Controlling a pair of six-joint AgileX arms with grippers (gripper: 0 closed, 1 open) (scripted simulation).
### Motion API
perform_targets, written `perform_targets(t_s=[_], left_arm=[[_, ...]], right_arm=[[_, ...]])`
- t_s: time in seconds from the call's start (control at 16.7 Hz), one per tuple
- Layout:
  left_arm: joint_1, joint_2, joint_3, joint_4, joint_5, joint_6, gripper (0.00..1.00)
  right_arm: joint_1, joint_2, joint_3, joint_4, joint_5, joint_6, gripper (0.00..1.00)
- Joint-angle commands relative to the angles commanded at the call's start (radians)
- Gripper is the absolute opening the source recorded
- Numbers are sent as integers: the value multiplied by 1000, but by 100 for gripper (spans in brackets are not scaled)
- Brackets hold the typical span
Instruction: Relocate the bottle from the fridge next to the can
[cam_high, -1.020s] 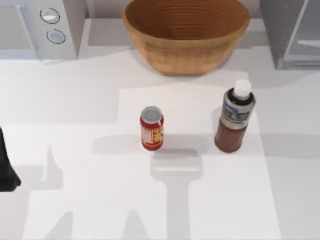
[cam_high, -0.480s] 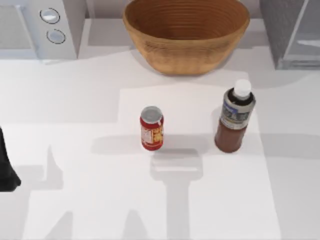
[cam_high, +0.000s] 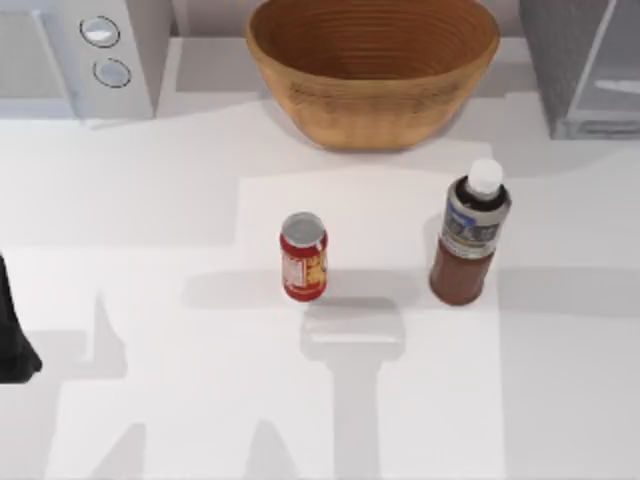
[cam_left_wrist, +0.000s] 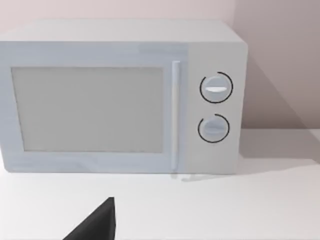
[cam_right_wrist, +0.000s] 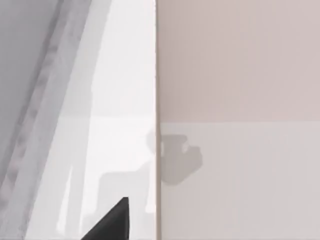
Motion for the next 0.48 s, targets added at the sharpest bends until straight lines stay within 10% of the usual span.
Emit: perform_targets(t_s=[0.48], left_arm=[[0,0,0,0,0,0,100]], right_arm=[[183,-3,-10,236,38,251,100]])
